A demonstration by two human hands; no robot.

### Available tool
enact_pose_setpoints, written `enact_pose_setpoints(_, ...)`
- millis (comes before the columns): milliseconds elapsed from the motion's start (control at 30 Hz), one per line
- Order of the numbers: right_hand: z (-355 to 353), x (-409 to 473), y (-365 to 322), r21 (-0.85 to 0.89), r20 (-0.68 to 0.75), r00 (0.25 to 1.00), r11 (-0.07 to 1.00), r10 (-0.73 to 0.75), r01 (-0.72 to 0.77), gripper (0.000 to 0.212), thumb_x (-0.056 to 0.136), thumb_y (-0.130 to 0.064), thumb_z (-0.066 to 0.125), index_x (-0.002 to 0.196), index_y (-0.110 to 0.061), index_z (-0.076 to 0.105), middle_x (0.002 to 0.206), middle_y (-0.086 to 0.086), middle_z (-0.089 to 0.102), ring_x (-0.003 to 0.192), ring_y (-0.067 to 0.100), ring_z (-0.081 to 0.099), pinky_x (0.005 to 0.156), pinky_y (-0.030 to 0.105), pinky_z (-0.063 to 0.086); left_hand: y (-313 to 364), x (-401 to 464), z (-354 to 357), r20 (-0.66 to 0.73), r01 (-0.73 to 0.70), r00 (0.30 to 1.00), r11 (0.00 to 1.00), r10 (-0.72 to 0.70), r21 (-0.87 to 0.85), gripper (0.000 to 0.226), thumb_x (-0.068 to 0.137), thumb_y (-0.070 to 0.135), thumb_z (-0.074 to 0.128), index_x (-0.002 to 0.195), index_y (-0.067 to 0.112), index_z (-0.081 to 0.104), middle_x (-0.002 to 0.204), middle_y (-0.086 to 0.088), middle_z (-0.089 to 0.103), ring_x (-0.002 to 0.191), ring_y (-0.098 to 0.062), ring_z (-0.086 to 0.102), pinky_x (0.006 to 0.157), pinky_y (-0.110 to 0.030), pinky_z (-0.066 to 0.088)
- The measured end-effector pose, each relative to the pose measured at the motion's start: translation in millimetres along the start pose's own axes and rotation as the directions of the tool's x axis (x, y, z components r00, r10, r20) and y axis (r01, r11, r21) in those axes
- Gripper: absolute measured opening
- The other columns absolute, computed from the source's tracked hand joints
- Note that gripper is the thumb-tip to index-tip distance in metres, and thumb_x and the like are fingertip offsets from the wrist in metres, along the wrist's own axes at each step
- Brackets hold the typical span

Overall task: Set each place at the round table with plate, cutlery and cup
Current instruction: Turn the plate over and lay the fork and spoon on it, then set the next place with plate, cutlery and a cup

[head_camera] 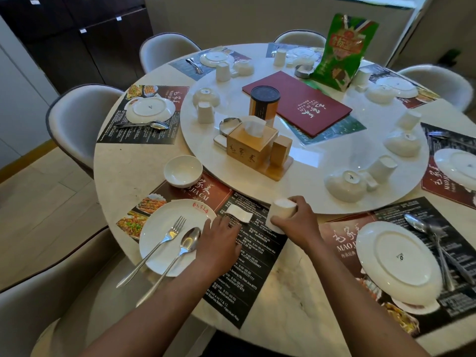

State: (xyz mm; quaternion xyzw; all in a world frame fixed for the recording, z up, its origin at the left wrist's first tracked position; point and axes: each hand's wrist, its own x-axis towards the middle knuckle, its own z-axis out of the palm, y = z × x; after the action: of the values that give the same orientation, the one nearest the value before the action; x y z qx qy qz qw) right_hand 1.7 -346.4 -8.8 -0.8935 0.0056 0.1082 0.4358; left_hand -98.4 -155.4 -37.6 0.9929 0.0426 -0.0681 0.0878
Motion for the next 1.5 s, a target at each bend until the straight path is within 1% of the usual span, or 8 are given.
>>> enact_pose_setpoints(167, -5, -15, -6, -0.256, 0.078, 0.997, 0.966, -0.027, 0.046, 0.082, 0.061, -0.044, 0.085, 0.131, -0.03, 0.045, 0.124, 0.001, 0.053, 0.106, 0.023, 0.056, 0.087, 0.037, 0.051, 3, -5, 4, 0.007, -0.041, 0.999, 0.998, 0.041, 0.049, 0.049, 0.095, 0.048, 0.055, 0.14, 0.031, 0.049, 0.147, -0.002, 0.047, 0.146, -0.024, 0.026, 0.122, -0.052, 0.009)
enact_pose_setpoints(300, -7, -24, -16, -0.444, 0.045, 0.995, 0.89, -0.089, 0.1, 0.079, 0.062, -0.055, 0.079, 0.127, -0.03, 0.043, 0.12, 0.0, 0.06, 0.107, 0.025, 0.058, 0.091, 0.04, 0.049, 3, -5, 7, 0.016, -0.05, 0.999, 0.996, 0.049, 0.069, 0.047, 0.094, 0.05, 0.055, 0.138, 0.033, 0.052, 0.145, -0.002, 0.048, 0.145, -0.024, 0.027, 0.122, -0.054, 0.008)
enact_pose_setpoints(600, 9, -18, -18, -0.649, 0.142, 0.964, 0.714, -0.226, 0.263, 0.072, 0.067, -0.058, 0.074, 0.128, -0.031, 0.049, 0.115, -0.002, 0.063, 0.111, 0.023, 0.048, 0.09, 0.041, 0.038, 4, -4, 7, 0.019, -0.045, 0.999, 0.994, 0.044, 0.099, 0.048, 0.093, 0.051, 0.057, 0.137, 0.032, 0.052, 0.145, -0.002, 0.049, 0.144, -0.025, 0.028, 0.121, -0.054, 0.009)
enact_pose_setpoints(767, 17, -9, -22, -0.623, 0.225, 0.951, 0.719, -0.213, 0.308, 0.079, 0.072, -0.052, 0.075, 0.143, -0.033, 0.045, 0.126, 0.001, 0.059, 0.117, 0.026, 0.054, 0.096, 0.04, 0.044, 5, -4, 6, 0.019, -0.04, 0.999, 0.995, 0.039, 0.09, 0.049, 0.092, 0.05, 0.059, 0.137, 0.03, 0.053, 0.145, -0.003, 0.049, 0.144, -0.026, 0.028, 0.122, -0.055, 0.009)
enact_pose_setpoints(1000, 26, -3, -22, -0.584, 0.247, 0.937, 0.734, -0.245, 0.346, 0.08, 0.074, -0.048, 0.077, 0.145, -0.031, 0.046, 0.125, 0.004, 0.059, 0.115, 0.026, 0.055, 0.092, 0.038, 0.049, 5, -5, 5, 0.019, -0.047, 0.999, 0.995, 0.045, 0.087, 0.051, 0.092, 0.049, 0.06, 0.139, 0.03, 0.051, 0.148, -0.004, 0.046, 0.146, -0.027, 0.026, 0.122, -0.055, 0.008)
enact_pose_setpoints(1200, 26, -4, -17, -0.584, 0.241, 0.929, 0.722, -0.281, 0.37, 0.088, 0.075, -0.058, 0.073, 0.15, -0.034, 0.037, 0.137, 0.002, 0.055, 0.12, 0.025, 0.053, 0.093, 0.038, 0.049, 5, -11, 5, 0.001, -0.052, 0.999, 0.996, 0.052, 0.075, 0.053, 0.095, 0.048, 0.056, 0.144, 0.029, 0.045, 0.155, -0.006, 0.038, 0.15, -0.028, 0.017, 0.121, -0.053, 0.004)
enact_pose_setpoints(1333, 21, -18, -13, -0.533, 0.1, 0.95, 0.79, -0.296, 0.303, 0.092, 0.077, -0.073, 0.061, 0.154, -0.033, 0.03, 0.155, 0.0, 0.039, 0.133, 0.024, 0.047, 0.103, 0.041, 0.045, 6, -22, 2, -0.053, -0.035, 0.998, 0.999, 0.036, 0.028, 0.056, 0.098, 0.046, 0.051, 0.15, 0.029, 0.035, 0.161, -0.007, 0.027, 0.152, -0.029, 0.011, 0.123, -0.052, 0.004)
enact_pose_setpoints(1500, 11, -54, 10, -0.521, -0.095, 0.937, 0.819, -0.336, 0.241, 0.077, 0.09, -0.061, 0.056, 0.155, -0.03, 0.027, 0.161, 0.003, 0.03, 0.146, 0.026, 0.03, 0.115, 0.047, 0.034, 14, -41, 1, -0.149, -0.047, 0.988, 0.997, 0.038, -0.058, 0.064, 0.099, 0.05, 0.046, 0.155, 0.029, 0.024, 0.165, -0.009, 0.015, 0.153, -0.029, 0.006, 0.123, -0.05, 0.004)
